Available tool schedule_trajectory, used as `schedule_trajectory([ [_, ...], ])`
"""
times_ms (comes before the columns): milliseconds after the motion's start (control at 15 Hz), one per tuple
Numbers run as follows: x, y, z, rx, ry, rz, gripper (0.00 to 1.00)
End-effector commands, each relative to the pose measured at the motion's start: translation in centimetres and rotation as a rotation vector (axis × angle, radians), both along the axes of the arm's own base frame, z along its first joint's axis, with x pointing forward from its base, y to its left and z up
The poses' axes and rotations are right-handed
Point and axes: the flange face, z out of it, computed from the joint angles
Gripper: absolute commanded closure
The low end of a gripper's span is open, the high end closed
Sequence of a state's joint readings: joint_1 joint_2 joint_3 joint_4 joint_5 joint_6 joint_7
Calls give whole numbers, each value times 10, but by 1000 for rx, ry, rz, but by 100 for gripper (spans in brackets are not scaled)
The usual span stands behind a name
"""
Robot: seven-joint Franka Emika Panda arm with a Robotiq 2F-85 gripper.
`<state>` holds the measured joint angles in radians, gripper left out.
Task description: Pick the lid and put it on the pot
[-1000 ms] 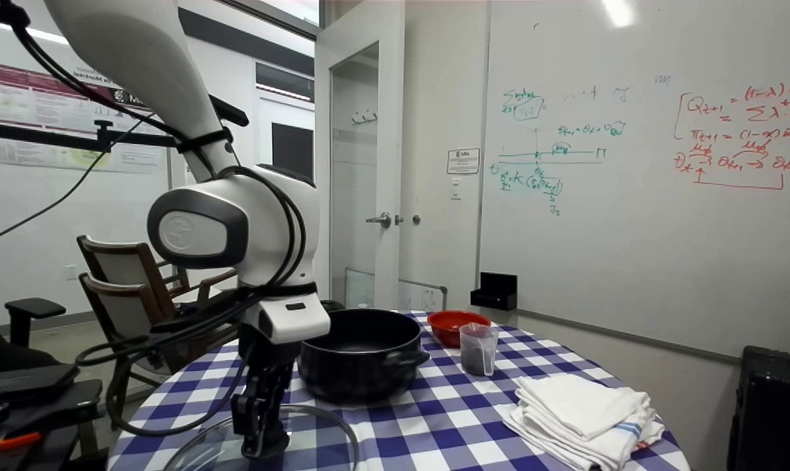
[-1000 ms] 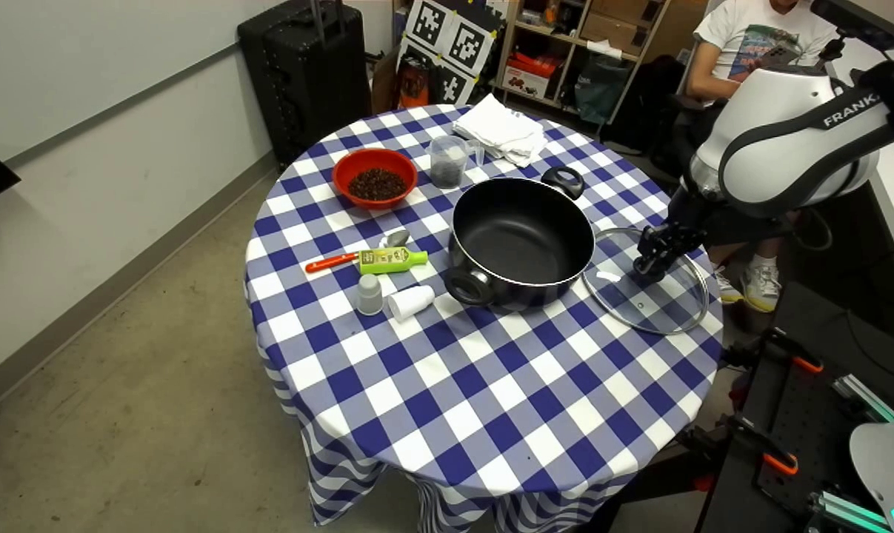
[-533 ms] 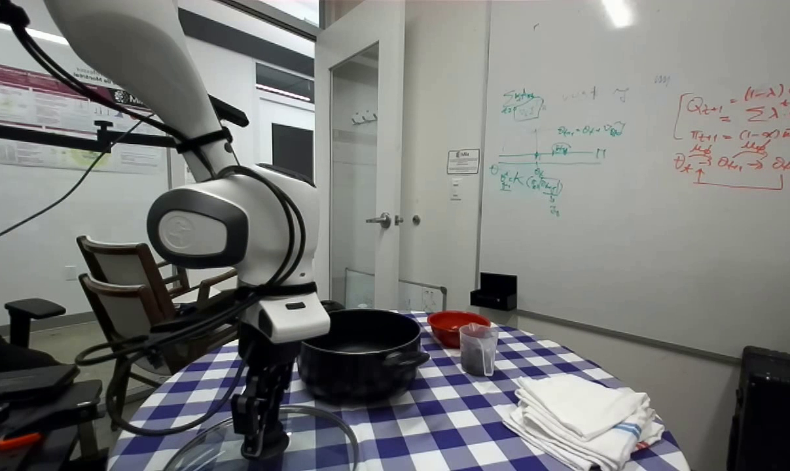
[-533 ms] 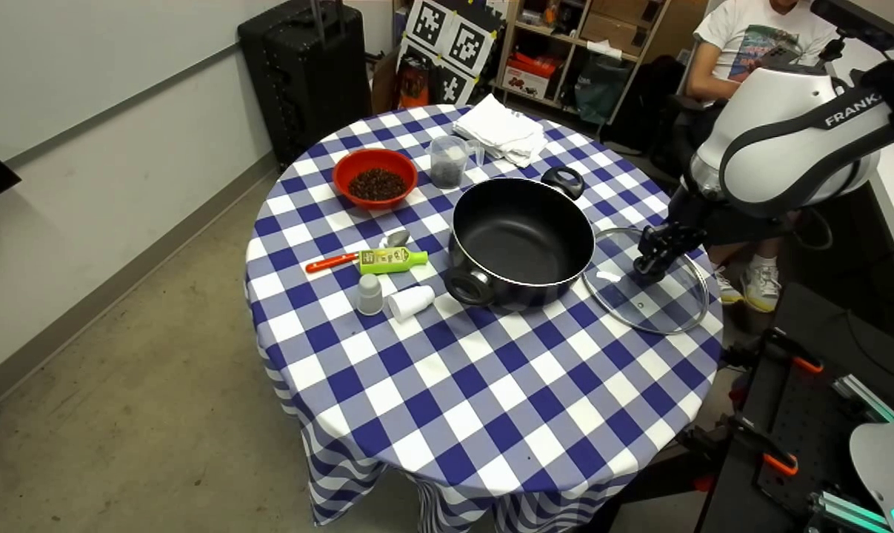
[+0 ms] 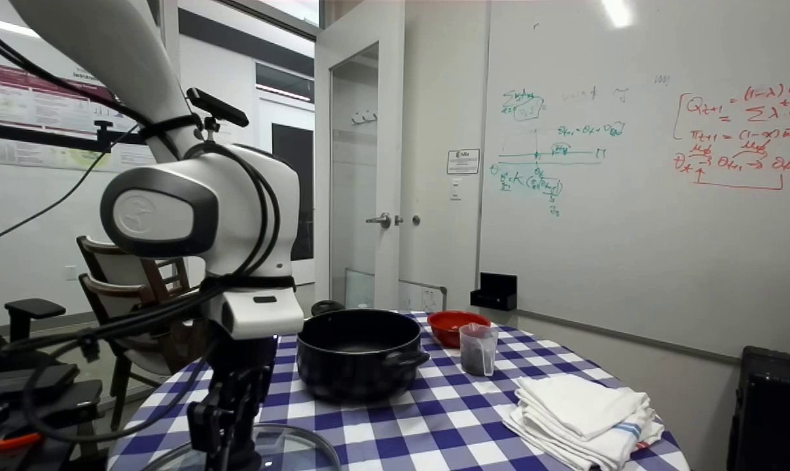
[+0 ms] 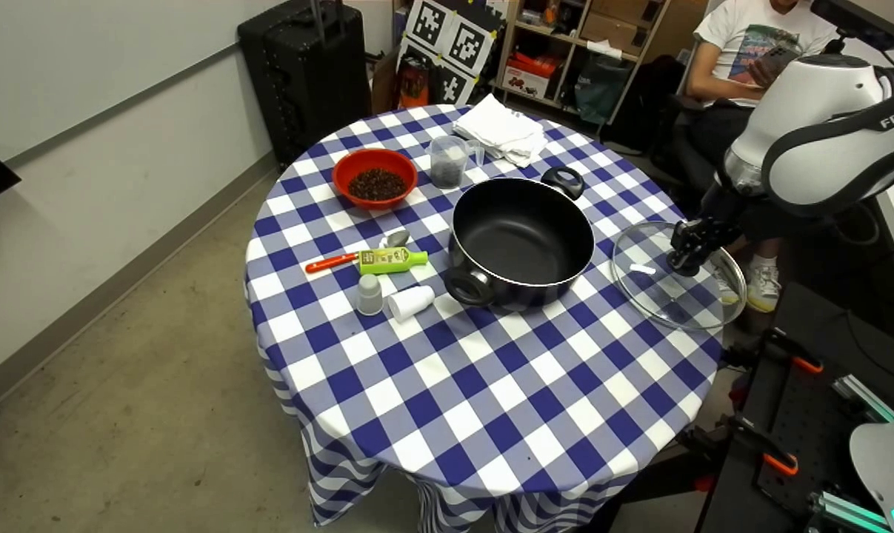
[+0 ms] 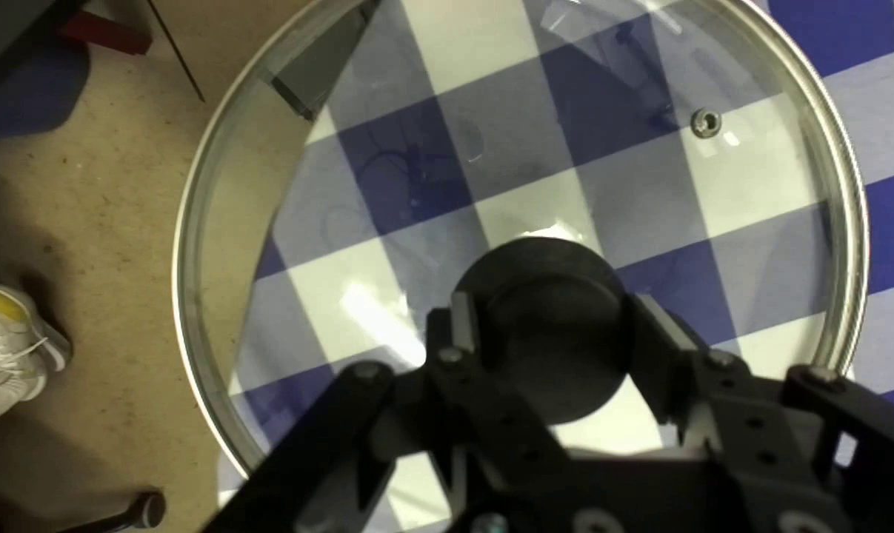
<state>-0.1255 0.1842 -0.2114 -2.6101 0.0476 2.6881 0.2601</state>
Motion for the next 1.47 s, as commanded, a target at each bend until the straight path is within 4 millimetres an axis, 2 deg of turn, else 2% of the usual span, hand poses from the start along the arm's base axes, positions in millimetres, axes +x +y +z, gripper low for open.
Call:
schedule_trajectory([
  [0, -13, -7, 49, -64, -26, -23, 74],
  [200, 0, -6, 92, -128, -62, 8, 74],
  [267, 10, 0, 115, -153, -87, 34, 74],
  [333, 16, 5, 129, -169, -101, 52, 74],
  [533, 49, 40, 187, -218, -166, 155, 74],
  [800, 92, 96, 246, -289, -215, 308, 74],
  [933, 112, 123, 262, -282, -256, 394, 74],
  [1067, 129, 147, 269, -261, -307, 466, 74],
  [1267, 151, 179, 267, -241, -375, 575, 74],
  [1400, 163, 197, 258, -216, -416, 637, 74],
])
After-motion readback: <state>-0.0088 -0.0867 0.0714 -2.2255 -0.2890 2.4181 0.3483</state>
